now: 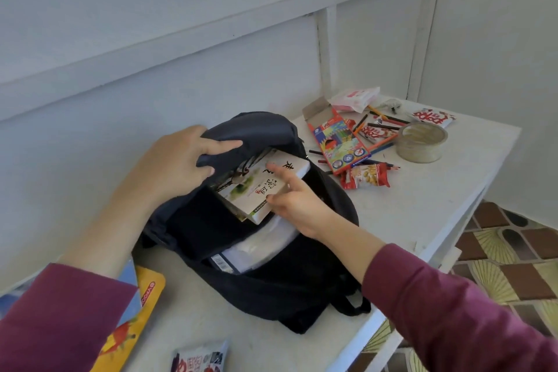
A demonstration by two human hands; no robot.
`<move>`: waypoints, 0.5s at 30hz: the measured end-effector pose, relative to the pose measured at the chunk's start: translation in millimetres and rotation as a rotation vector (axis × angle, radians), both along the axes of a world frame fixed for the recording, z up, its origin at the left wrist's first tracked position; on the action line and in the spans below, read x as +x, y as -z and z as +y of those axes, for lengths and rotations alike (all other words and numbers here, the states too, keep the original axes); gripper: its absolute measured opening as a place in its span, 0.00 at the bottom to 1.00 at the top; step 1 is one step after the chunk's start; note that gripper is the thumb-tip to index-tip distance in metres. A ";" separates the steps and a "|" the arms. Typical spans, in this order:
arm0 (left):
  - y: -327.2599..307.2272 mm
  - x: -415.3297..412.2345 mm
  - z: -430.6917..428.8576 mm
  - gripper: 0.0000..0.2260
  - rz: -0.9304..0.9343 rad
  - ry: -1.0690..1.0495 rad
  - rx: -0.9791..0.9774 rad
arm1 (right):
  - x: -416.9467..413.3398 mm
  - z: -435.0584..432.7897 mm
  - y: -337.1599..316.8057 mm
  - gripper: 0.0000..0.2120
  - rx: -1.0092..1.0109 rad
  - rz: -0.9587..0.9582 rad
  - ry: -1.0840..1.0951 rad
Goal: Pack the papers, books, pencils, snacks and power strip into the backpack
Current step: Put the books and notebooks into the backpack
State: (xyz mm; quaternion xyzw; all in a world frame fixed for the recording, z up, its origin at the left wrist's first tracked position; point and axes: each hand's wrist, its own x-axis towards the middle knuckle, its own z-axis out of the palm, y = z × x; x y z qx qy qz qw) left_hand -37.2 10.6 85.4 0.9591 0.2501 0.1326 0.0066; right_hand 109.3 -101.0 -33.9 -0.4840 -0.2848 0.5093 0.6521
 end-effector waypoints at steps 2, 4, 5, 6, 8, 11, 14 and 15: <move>-2.6 -1.7 1.1 0.26 -0.036 0.002 0.065 | -0.9 4.9 2.1 0.25 -0.064 -0.161 0.025; -5.1 -2.7 1.2 0.26 -0.066 0.012 0.126 | -2.1 7.5 6.9 0.24 -0.113 -0.379 0.090; -6.1 -2.8 1.2 0.26 -0.075 0.016 0.148 | -2.6 6.1 8.8 0.24 -0.138 -0.574 0.138; -6.6 -2.9 1.8 0.26 -0.078 0.021 0.164 | -2.9 3.7 12.9 0.24 -0.181 -0.816 0.182; -7.8 -2.6 3.3 0.26 -0.068 0.021 0.175 | -4.0 -1.4 26.1 0.24 -0.212 -1.322 0.315; -9.4 -2.7 6.8 0.27 -0.050 0.030 0.154 | -10.2 -4.9 34.7 0.27 -0.126 -1.676 0.267; -11.0 -2.8 7.7 0.30 -0.028 0.070 0.148 | -8.7 -6.2 42.1 0.30 -0.200 -1.724 0.033; -11.8 -2.5 7.3 0.30 -0.018 0.081 0.151 | -8.1 -3.7 45.9 0.30 -0.207 -1.755 0.041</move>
